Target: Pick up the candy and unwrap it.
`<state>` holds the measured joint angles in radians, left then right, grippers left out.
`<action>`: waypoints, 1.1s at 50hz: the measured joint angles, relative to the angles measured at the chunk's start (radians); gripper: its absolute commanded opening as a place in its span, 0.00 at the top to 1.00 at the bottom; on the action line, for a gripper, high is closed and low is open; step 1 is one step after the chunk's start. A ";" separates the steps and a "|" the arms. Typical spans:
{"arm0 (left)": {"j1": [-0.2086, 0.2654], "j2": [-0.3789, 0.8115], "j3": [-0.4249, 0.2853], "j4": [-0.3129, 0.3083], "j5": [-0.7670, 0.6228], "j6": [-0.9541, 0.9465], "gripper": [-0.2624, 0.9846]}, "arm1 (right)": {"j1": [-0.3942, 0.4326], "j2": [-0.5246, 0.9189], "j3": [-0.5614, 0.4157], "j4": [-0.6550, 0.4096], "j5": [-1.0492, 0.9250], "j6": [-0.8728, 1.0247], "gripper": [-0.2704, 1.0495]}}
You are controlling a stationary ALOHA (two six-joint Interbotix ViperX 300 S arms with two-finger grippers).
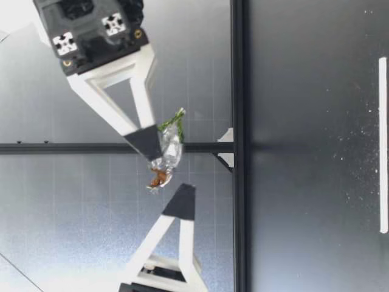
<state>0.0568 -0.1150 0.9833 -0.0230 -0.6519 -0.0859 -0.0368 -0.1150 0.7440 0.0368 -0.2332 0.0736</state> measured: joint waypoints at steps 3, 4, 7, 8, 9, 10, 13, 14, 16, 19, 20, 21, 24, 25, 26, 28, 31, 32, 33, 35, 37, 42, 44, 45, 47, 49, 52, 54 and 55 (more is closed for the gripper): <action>0.000 -0.002 0.002 0.002 0.000 0.000 0.54 | 0.000 0.000 0.003 0.000 -0.002 0.000 0.37; 0.000 -0.002 0.002 0.003 0.002 0.000 0.56 | -0.002 0.000 0.006 0.000 -0.003 0.000 0.37; -0.002 -0.003 0.002 0.005 0.000 0.000 0.60 | -0.002 0.000 0.009 0.000 -0.006 0.002 0.38; -0.002 -0.005 0.002 0.005 0.000 0.000 0.61 | -0.002 0.000 0.011 0.000 -0.009 0.000 0.38; -0.002 -0.006 0.002 0.006 0.000 0.000 0.62 | -0.002 0.000 0.014 0.000 -0.011 0.000 0.38; -0.002 -0.009 0.002 0.006 0.002 0.000 0.62 | -0.002 0.000 0.015 -0.002 -0.014 0.002 0.39; -0.002 -0.015 0.005 0.006 0.002 0.002 0.64 | -0.002 -0.006 0.026 0.000 -0.025 0.002 0.39; -0.002 -0.018 0.006 0.008 0.000 0.002 0.64 | -0.002 -0.009 0.029 0.000 -0.028 0.000 0.39; -0.002 -0.025 0.008 0.008 0.000 0.003 0.65 | -0.002 -0.018 0.041 -0.002 -0.040 0.003 0.39; -0.002 -0.040 0.017 0.009 0.002 0.003 0.65 | 0.000 -0.032 0.063 -0.002 -0.057 0.003 0.39; -0.002 -0.046 0.018 0.011 0.002 0.003 0.65 | -0.002 -0.038 0.069 -0.002 -0.064 0.005 0.39; -0.002 -0.051 0.023 0.011 0.002 0.003 0.65 | -0.002 -0.044 0.078 0.000 -0.071 0.005 0.39; -0.002 -0.072 0.037 0.012 0.000 0.003 0.65 | -0.002 -0.063 0.098 -0.002 -0.095 0.005 0.39; -0.002 -0.080 0.041 0.012 0.000 0.003 0.65 | -0.002 -0.069 0.106 -0.002 -0.104 0.005 0.39; -0.002 -0.087 0.046 0.012 0.002 0.003 0.65 | -0.002 -0.075 0.112 -0.002 -0.114 0.005 0.40; -0.002 -0.104 0.058 0.014 0.002 0.003 0.65 | -0.002 -0.089 0.127 -0.002 -0.130 0.006 0.40; -0.002 -0.132 0.074 0.012 0.002 0.003 0.65 | -0.002 -0.109 0.149 -0.002 -0.161 0.006 0.40; -0.002 -0.140 0.078 0.014 0.002 0.003 0.65 | -0.002 -0.117 0.155 -0.002 -0.172 0.006 0.40; -0.002 -0.149 0.083 0.014 0.000 0.003 0.65 | -0.002 -0.121 0.163 0.000 -0.179 0.006 0.40; -0.002 -0.167 0.092 0.012 0.002 0.003 0.65 | -0.002 -0.135 0.176 -0.002 -0.199 0.005 0.41; -0.002 -0.186 0.100 0.012 0.002 0.003 0.65 | -0.002 -0.147 0.189 -0.002 -0.219 0.006 0.44; -0.002 -0.235 0.123 0.014 0.000 0.003 0.65 | -0.002 -0.178 0.216 -0.002 -0.264 0.006 0.55; 0.000 -0.253 0.129 0.014 0.002 0.003 0.65 | -0.002 -0.189 0.222 -0.002 -0.276 0.006 0.60; -0.002 -0.261 0.132 0.014 0.002 0.003 0.65 | -0.002 -0.195 0.227 -0.002 -0.282 0.006 0.62; -0.002 -0.275 0.138 0.015 0.002 0.002 0.65 | -0.002 -0.202 0.232 -0.002 -0.287 0.006 0.67; -0.002 -0.288 0.143 0.017 0.002 0.003 0.65 | -0.002 -0.210 0.236 -0.002 -0.290 0.006 0.72; -0.002 -0.305 0.147 0.025 0.002 0.003 0.65 | -0.002 -0.219 0.242 -0.002 -0.290 0.006 0.78; -0.002 -0.318 0.149 0.032 0.000 0.003 0.65 | -0.002 -0.222 0.245 -0.002 -0.291 0.006 0.80; -0.002 -0.322 0.152 0.035 0.002 0.003 0.65 | -0.002 -0.224 0.247 -0.002 -0.291 0.006 0.81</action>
<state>0.0552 -0.4372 1.1351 0.0123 -0.6504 -0.0828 -0.0383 -0.3390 0.9910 0.0353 -0.5246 0.0798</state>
